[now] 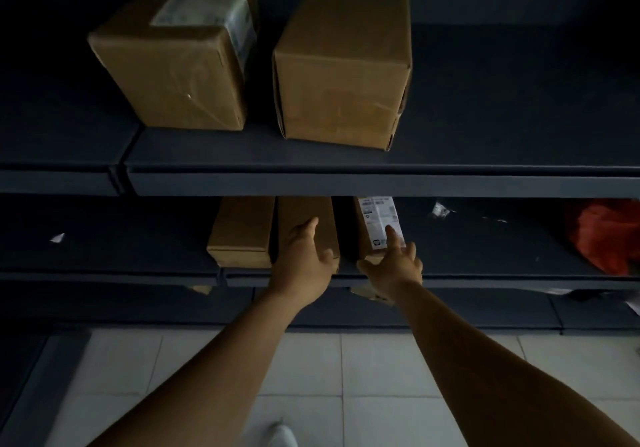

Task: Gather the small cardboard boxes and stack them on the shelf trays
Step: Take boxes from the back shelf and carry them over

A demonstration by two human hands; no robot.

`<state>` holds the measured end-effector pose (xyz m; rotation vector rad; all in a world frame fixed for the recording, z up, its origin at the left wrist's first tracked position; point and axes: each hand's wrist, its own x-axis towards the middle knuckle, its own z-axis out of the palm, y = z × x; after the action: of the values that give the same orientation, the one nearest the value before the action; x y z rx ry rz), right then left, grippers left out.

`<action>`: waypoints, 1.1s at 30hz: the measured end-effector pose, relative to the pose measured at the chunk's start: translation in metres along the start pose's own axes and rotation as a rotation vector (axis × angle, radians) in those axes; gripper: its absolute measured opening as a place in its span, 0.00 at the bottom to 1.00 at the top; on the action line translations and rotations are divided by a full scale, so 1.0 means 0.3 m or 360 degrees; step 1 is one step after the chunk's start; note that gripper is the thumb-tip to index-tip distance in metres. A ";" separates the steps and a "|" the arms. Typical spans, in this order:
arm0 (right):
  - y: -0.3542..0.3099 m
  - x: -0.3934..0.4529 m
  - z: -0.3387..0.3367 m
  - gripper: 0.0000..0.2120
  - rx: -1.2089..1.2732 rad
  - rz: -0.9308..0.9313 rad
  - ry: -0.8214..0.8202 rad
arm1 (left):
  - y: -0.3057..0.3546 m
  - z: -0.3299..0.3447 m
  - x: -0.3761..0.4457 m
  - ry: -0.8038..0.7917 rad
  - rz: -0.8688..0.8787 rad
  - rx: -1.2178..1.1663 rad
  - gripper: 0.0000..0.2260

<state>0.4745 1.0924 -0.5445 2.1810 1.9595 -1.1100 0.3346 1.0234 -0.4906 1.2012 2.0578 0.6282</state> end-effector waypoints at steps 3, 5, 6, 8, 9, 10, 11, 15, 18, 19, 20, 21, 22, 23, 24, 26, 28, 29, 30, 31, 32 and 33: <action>0.020 0.059 0.048 0.42 -0.0015 -0.0014 0.0063 | -0.033 0.030 0.015 0.0051 0.0013 -0.0015 0.27; 0.024 0.084 0.069 0.39 0.0056 -0.0037 0.0142 | -0.053 0.040 0.021 0.0108 0.0024 -0.0006 0.27; 0.024 0.094 0.077 0.37 0.0101 -0.0063 0.0187 | -0.062 0.045 0.022 0.0133 0.0026 -0.0004 0.27; 0.021 0.103 0.084 0.34 0.0174 -0.0110 0.0234 | -0.077 0.053 0.021 0.0163 0.0005 -0.0010 0.26; 0.020 0.102 0.084 0.33 0.0203 -0.0120 0.0244 | -0.082 0.055 0.016 0.0168 -0.0009 -0.0018 0.26; 0.020 0.096 0.078 0.32 0.0233 -0.0128 0.0255 | -0.084 0.056 0.008 0.0172 -0.0018 -0.0027 0.26; 0.018 0.085 0.068 0.33 0.0265 -0.0144 0.0270 | -0.083 0.055 -0.004 0.0173 -0.0026 -0.0039 0.26; -0.001 -0.028 -0.013 0.41 0.0339 -0.0287 0.0290 | -0.038 0.034 -0.075 0.0196 -0.0073 -0.0096 0.25; -0.024 -0.179 -0.085 0.45 0.0355 -0.0425 0.0229 | 0.026 0.006 -0.157 0.0223 -0.0114 -0.0139 0.25; -0.030 -0.234 -0.105 0.46 0.0357 -0.0483 0.0189 | 0.051 -0.003 -0.191 0.0220 -0.0135 -0.0181 0.25; -0.040 -0.288 -0.123 0.46 0.0357 -0.0536 0.0138 | 0.076 -0.017 -0.228 0.0218 -0.0163 -0.0230 0.25; -0.053 -0.346 -0.138 0.46 0.0351 -0.0579 0.0078 | 0.101 -0.035 -0.270 0.0216 -0.0201 -0.0276 0.25; -0.064 -0.394 -0.146 0.46 0.0347 -0.0611 0.0029 | 0.121 -0.046 -0.306 0.0222 -0.0225 -0.0315 0.24; -0.078 -0.438 -0.154 0.46 0.0353 -0.0641 -0.0008 | 0.138 -0.063 -0.342 0.0247 -0.0245 -0.0363 0.23; -0.100 -0.486 -0.164 0.45 0.0356 -0.0676 -0.0045 | 0.150 -0.088 -0.384 0.0294 -0.0280 -0.0444 0.22; -0.142 -0.580 -0.174 0.45 0.0345 -0.0758 -0.0123 | 0.153 -0.143 -0.467 0.0413 -0.0360 -0.0674 0.22; -0.195 -0.664 -0.186 0.45 0.0318 -0.0870 -0.0212 | 0.145 -0.214 -0.548 0.0535 -0.0434 -0.0877 0.22; -0.228 -0.707 -0.193 0.46 0.0304 -0.0917 -0.0254 | 0.138 -0.255 -0.586 0.0589 -0.0469 -0.0951 0.23; -0.263 -0.746 -0.198 0.46 0.0298 -0.0962 -0.0294 | 0.129 -0.297 -0.622 0.0644 -0.0486 -0.1009 0.23; -0.299 -0.784 -0.200 0.45 0.0293 -0.1015 -0.0333 | 0.119 -0.343 -0.656 0.0698 -0.0490 -0.1049 0.23; -0.338 -0.823 -0.201 0.46 0.0281 -0.1075 -0.0371 | 0.107 -0.389 -0.689 0.0747 -0.0482 -0.1081 0.22; -0.378 -0.862 -0.198 0.46 0.0265 -0.1139 -0.0410 | 0.093 -0.437 -0.721 0.0785 -0.0476 -0.1103 0.21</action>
<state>0.4130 0.9194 -0.3219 1.2797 2.6568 -1.5660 0.3298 0.8354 -0.3193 0.3484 2.0548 1.4381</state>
